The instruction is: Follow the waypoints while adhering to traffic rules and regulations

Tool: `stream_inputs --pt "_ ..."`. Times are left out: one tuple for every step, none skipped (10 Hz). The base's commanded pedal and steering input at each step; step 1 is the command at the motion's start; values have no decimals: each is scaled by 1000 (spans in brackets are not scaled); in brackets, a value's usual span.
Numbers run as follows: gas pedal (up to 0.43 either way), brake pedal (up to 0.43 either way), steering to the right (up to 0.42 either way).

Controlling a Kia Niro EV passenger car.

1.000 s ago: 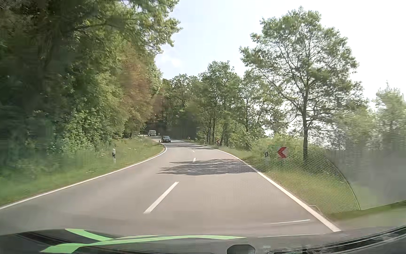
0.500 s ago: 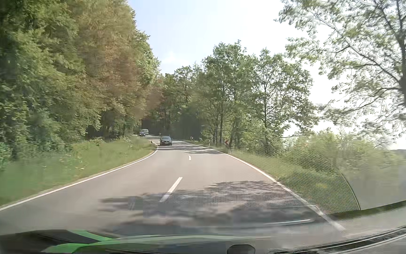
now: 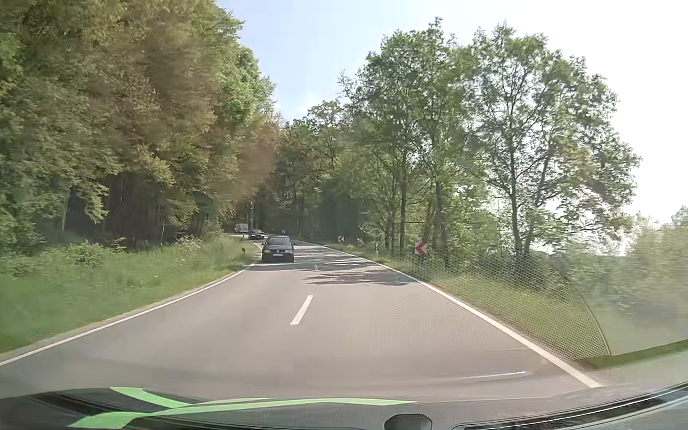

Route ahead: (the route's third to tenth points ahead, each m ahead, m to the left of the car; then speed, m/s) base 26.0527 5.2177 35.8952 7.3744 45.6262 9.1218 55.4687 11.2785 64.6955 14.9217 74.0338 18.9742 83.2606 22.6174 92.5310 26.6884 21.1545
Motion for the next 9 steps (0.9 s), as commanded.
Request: stream_inputs --pt "0 195 -34" --pt "0 171 -35" --pt "0 134 -35" --pt "0 55 -35" --pt "0 24 -35" --pt "0 0 -35" --pt "0 0 -35" --pt "0 0 -35" --pt "8 0 -35"
